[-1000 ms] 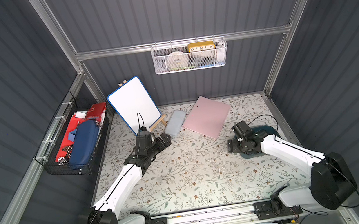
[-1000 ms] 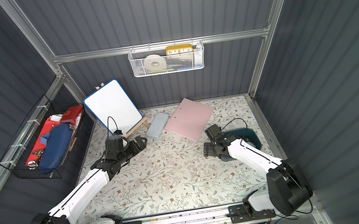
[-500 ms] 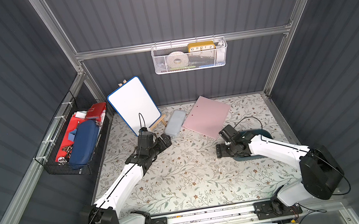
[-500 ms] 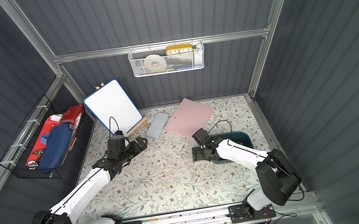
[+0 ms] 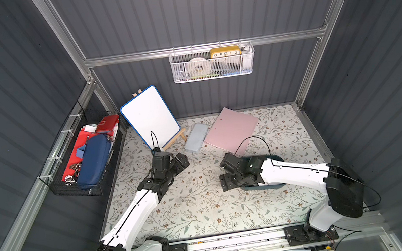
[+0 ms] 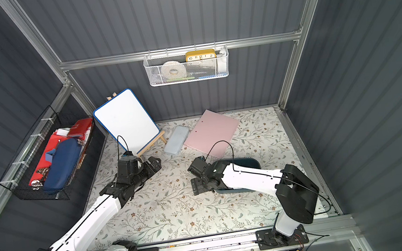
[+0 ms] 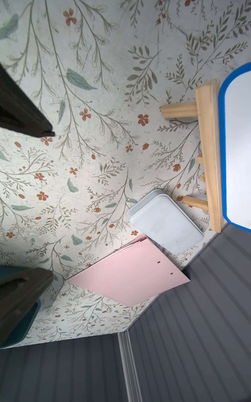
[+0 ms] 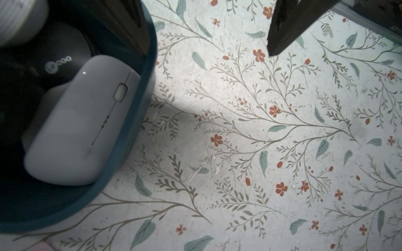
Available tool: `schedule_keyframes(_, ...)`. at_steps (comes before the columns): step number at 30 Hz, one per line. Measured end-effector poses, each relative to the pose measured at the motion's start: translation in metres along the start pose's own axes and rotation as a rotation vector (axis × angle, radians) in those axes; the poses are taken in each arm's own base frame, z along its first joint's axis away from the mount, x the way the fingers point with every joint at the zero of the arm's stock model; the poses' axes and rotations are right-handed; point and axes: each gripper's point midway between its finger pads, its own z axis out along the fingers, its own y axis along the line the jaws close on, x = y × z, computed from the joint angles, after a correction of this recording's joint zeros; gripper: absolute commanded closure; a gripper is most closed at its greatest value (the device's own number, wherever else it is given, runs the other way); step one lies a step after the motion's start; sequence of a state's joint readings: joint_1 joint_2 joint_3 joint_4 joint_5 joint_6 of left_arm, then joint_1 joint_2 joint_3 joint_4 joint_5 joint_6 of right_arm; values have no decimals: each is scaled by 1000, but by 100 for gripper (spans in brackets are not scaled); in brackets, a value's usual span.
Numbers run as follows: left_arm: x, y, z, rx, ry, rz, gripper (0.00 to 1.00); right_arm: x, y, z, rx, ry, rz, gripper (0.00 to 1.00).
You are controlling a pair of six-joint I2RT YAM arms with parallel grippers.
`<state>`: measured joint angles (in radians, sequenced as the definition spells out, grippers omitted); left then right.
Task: Take out the mouse from the storage box
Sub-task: Move the storage box to the center of the board.
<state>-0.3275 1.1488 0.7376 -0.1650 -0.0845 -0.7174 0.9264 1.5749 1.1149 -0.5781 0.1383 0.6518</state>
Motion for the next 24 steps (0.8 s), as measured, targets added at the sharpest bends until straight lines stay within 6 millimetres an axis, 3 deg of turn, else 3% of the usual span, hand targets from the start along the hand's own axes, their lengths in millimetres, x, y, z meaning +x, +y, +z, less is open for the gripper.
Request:
schedule_keyframes(4, 7, -6, 7, 18, 30, -8, 0, -16, -30, -32, 98, -119, 30, 9)
schedule_keyframes(7, 31, -26, 21, 19, 103, 42, 0, -28, -70, -70, 171, -250, 86, 7)
schedule_keyframes(12, 82, -107, 38, 83, 203, 213, 1, -32, -162, -125, 286, -431, 290, 7)
schedule_keyframes(14, 100, -134, 41, 112, 223, 263, 1, -25, -185, -137, 323, -471, 346, 7)
schedule_keyframes(18, 135, -165, 49, 135, 273, 342, 1, -11, -196, -145, 319, -502, 386, 6)
schedule_keyframes(24, 166, -163, 71, 63, 340, 410, 1, -2, -197, -140, 302, -484, 414, 7)
